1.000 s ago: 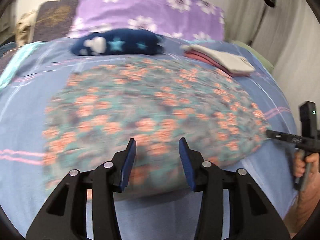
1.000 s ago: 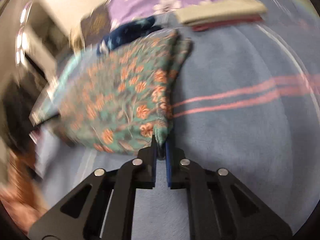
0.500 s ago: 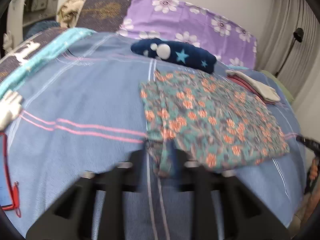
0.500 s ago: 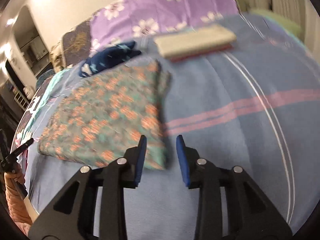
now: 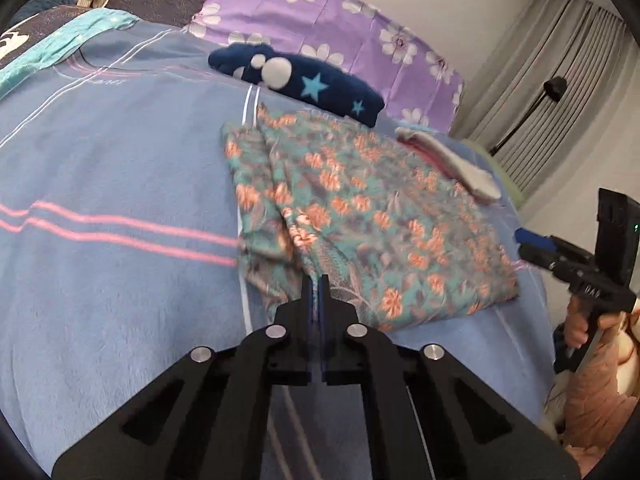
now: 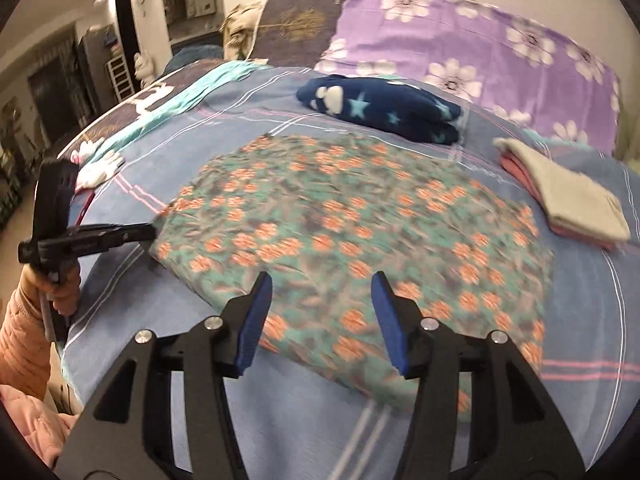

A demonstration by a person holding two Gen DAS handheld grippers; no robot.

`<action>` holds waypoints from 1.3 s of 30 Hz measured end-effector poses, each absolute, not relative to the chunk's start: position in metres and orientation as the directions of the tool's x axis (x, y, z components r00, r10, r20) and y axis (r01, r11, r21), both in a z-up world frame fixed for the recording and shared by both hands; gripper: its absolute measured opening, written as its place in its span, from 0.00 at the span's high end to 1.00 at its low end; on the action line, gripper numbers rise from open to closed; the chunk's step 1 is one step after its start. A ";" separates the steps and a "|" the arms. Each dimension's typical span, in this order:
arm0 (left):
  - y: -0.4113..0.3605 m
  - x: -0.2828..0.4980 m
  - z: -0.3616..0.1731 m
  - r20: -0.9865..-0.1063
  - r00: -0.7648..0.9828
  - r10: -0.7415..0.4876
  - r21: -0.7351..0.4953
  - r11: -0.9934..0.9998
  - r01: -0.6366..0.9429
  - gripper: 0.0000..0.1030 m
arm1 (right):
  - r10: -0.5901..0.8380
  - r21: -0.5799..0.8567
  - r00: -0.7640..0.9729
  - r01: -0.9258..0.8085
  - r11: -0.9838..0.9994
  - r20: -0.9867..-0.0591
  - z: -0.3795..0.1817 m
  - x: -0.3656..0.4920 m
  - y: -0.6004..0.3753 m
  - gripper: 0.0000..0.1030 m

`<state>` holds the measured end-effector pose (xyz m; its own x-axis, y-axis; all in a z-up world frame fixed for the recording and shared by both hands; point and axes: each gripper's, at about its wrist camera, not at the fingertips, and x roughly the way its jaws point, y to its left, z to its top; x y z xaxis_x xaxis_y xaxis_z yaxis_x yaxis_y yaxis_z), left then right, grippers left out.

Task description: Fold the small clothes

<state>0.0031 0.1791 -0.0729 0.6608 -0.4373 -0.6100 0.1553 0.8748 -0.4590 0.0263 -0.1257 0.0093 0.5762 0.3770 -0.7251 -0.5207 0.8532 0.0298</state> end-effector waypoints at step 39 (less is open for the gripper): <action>0.217 0.031 -0.098 -0.595 0.634 -0.493 -0.541 0.830 0.137 0.94 | 0.255 -0.106 0.454 -0.631 0.769 -0.854 -0.049 0.196 0.163 0.98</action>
